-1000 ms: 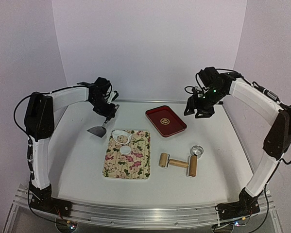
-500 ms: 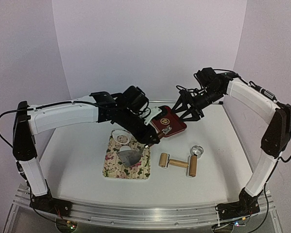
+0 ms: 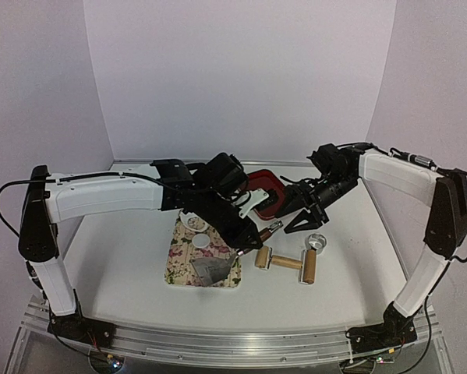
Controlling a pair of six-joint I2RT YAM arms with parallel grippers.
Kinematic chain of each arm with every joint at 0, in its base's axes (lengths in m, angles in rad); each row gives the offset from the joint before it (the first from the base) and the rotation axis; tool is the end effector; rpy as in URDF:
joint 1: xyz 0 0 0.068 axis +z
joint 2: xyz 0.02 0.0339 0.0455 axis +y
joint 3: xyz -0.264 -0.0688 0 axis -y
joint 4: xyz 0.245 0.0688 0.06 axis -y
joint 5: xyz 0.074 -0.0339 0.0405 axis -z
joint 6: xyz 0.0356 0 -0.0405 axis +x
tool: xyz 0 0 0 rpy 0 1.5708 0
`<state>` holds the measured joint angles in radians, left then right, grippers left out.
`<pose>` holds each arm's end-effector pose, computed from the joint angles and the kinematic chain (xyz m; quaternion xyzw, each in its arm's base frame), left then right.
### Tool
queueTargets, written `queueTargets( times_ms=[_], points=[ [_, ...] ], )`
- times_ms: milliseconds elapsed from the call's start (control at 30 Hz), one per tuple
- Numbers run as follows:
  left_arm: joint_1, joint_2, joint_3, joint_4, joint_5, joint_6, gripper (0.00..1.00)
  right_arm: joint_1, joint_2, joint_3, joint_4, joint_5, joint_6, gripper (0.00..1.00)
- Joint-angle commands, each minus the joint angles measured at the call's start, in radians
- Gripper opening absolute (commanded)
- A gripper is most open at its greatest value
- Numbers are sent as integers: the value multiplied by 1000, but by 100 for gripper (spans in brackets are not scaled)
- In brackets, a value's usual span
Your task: Roll out the dumpling wrappers from the dough
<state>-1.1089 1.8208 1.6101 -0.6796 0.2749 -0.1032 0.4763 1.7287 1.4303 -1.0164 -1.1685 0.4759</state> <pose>0.1721 -0.3674 0.2926 0.4901 0.7962 -0.2945 0.1981 0.2832 0.1830 0.2745 0.0706 -0.8273 -0.5350 0.1561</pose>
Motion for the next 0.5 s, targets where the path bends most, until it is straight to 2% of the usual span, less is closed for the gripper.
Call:
queueTargets(
  times_ms=[0, 333, 467],
  points=[
    [-9, -4, 67, 22, 5, 32, 0, 49, -17, 5, 0, -74, -10, 51],
    [-39, 30, 128, 14, 9, 56, 0, 96, 29, -36, 2, -78, -57, 46],
    [-43, 44, 143, 1, 3, 57, 0, 96, 36, -34, 2, -95, -78, 32]
  ],
)
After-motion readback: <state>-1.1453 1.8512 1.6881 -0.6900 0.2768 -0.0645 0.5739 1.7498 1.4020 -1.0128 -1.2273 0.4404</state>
